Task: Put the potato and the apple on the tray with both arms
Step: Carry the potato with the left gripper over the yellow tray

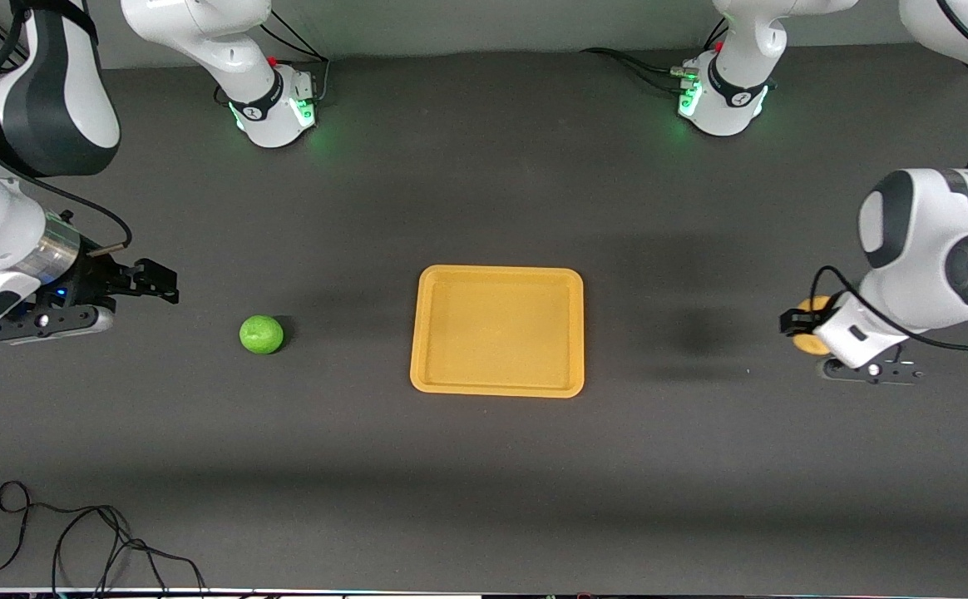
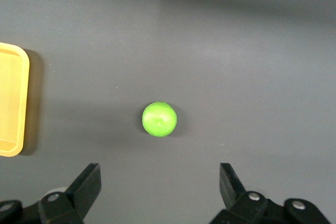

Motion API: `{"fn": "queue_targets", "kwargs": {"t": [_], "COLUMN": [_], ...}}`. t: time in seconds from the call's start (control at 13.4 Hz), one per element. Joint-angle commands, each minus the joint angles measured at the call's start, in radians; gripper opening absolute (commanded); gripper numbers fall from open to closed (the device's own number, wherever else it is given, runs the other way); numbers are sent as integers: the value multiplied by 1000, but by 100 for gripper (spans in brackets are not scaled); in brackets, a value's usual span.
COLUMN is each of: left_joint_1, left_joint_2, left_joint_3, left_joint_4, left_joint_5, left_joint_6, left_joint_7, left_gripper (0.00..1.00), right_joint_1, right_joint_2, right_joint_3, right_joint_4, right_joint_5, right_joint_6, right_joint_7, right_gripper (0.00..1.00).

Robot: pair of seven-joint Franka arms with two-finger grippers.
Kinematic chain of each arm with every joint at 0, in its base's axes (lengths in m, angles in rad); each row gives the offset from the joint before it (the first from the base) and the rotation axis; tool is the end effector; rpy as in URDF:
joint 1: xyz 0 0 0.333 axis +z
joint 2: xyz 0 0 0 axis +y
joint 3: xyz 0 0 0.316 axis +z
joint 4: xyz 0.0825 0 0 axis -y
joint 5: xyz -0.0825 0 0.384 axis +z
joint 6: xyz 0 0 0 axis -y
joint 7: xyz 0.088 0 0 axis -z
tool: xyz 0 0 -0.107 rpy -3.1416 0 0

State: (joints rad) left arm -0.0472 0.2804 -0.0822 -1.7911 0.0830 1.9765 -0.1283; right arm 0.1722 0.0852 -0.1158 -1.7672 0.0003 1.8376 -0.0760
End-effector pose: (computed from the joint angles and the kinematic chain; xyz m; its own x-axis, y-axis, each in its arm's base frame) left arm 0.6166 -0.0717 0.3876 0.9957 -0.0325 -0.0872 -0.0379 -0.9974 -0.0618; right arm 0.5862 0.0351 0.5054 0.9911 0.1322 -0.0149 0.1323 -0.9912 0.0084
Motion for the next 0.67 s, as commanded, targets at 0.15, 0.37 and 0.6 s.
{"fn": "queue_targets", "kwargs": {"t": [0.15, 0.37, 0.6], "left_joint_1": [-192, -327, -385], "left_joint_2": [107, 259, 380], "left_joint_3": [-126, -142, -139], "left_joint_4": [145, 258, 275], "left_joint_5": [1, 4, 20], "left_joint_6": [-21, 48, 184], "left_joint_7": [-454, -600, -634], "left_gripper": [13, 13, 13], "right_joint_1": [16, 13, 13], "right_joint_2": [-19, -22, -38], "right_joint_3": [-8, -40, -79], "right_joint_4": [20, 23, 28], "right_joint_5": [-20, -20, -19], "right_joint_6": [-18, -26, -55], "right_joint_7": [-1, -33, -87], "right_gripper": [100, 100, 100]}}
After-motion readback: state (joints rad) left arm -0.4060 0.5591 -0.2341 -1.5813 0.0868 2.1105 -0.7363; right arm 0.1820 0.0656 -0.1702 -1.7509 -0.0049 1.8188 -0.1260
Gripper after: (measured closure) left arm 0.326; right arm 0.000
